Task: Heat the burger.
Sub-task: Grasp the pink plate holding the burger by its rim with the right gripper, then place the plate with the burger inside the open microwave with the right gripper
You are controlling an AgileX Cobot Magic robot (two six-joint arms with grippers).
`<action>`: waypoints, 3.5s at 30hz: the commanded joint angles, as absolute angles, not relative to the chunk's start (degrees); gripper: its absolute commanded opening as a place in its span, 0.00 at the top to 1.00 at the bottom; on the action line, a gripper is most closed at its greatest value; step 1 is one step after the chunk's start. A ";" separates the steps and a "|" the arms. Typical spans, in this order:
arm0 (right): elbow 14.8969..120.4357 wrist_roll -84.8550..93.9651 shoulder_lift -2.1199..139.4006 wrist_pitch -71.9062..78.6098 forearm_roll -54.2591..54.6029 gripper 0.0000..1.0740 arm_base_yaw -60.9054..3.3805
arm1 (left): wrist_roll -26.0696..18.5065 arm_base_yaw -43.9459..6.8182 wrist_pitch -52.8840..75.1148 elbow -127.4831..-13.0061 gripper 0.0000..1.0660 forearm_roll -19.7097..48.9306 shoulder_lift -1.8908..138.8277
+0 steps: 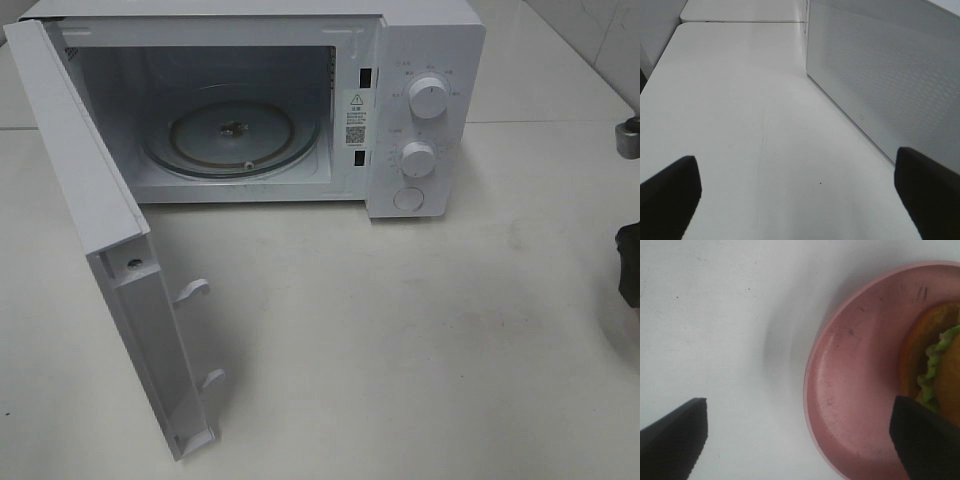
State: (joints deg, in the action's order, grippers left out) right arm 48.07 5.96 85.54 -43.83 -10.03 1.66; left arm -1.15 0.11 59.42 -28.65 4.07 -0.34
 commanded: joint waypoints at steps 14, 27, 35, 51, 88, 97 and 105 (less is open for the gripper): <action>48.30 4.98 92.65 -39.30 -11.97 0.15 5.67 | -0.97 -0.06 58.84 -28.42 0.08 4.13 -1.66; 47.27 2.35 97.63 -35.12 -13.35 0.18 7.91 | -0.97 -0.06 58.84 -28.42 0.08 4.13 -1.66; 46.52 0.74 101.87 -31.63 -14.84 0.19 7.91 | -0.97 -0.06 58.84 -28.42 0.08 4.13 -1.66; 46.52 -1.95 105.20 -30.54 -16.21 0.38 7.91 | -0.97 -0.06 58.84 -28.42 0.08 4.13 -1.66; 47.38 -19.94 102.73 -40.74 -30.77 1.00 -2.23 | -0.97 -0.06 58.84 -28.42 0.08 4.13 -1.66; 47.04 -24.52 102.50 -45.09 -36.27 1.00 -8.02 | -0.97 -0.06 58.84 -28.42 0.08 4.13 -1.66; 44.06 -27.39 98.61 -45.32 -38.90 1.00 -11.69 | -0.97 -0.06 58.84 -28.42 0.08 4.13 -1.66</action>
